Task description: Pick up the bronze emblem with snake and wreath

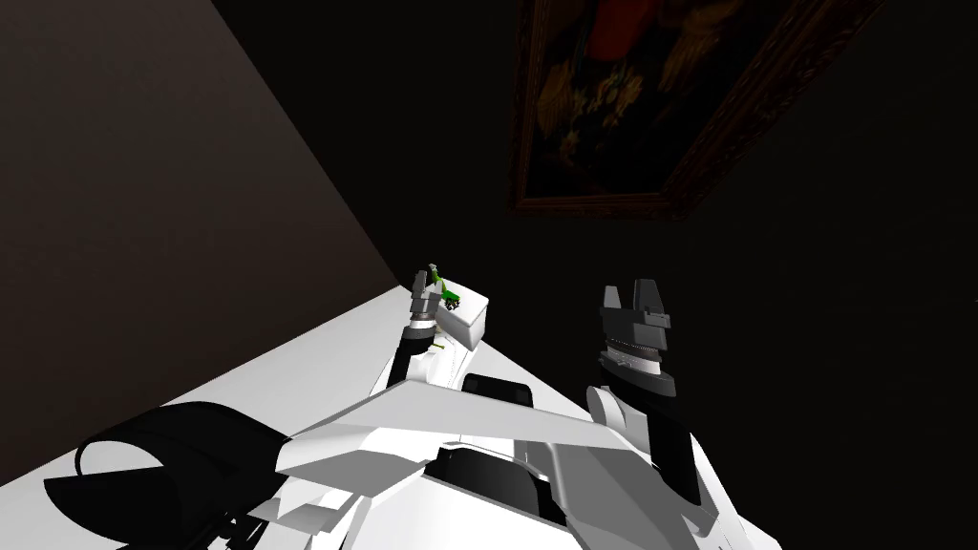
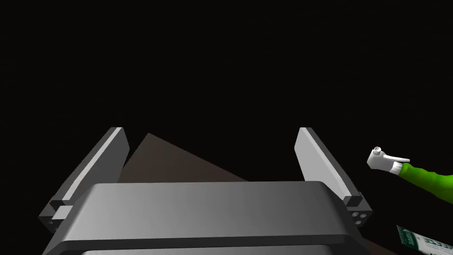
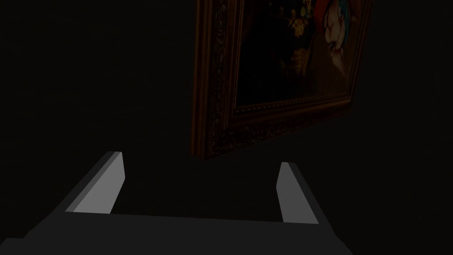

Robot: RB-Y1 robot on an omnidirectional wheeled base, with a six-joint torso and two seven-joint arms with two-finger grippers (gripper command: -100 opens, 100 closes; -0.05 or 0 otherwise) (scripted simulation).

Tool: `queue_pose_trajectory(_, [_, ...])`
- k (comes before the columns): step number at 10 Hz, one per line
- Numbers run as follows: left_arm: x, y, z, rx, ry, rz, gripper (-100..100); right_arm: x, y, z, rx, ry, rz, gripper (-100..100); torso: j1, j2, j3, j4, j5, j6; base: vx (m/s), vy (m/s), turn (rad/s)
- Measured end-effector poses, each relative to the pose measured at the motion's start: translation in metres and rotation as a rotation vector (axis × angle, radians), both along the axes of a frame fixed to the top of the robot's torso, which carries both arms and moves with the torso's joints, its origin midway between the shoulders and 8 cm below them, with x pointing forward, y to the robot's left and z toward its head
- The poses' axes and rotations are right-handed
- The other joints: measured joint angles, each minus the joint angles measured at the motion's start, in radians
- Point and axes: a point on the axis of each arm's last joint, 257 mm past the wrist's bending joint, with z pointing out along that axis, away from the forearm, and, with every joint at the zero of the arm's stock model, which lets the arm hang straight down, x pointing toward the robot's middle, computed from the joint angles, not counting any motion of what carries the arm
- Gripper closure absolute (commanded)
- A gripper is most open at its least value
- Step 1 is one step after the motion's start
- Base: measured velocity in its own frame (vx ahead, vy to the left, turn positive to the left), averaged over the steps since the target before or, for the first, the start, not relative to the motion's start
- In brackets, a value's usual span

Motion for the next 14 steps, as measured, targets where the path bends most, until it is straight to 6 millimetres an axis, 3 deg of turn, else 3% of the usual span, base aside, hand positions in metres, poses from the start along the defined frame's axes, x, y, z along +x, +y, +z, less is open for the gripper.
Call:
queue_pose_trajectory(5, [0.03, -0.01, -0.009, 0.117, 0.07, -0.027, -100, 0.0, 0.0, 0.0, 0.0, 0.0, 0.0, 0, 0.001, 0.006, 0.003, 0.001, 0.0, 0.0, -0.082, 0.011, 0.056])
queue_pose_trajectory(14, [0.101, -0.01, -0.038, 0.267, 0.227, 0.01, -100, 0.0, 0.0, 0.0, 0.0, 0.0, 0.0, 0, 0.0, 0.004, 0.002, 0.001, 0.0, 0.0, -0.069, 0.014, 0.054])
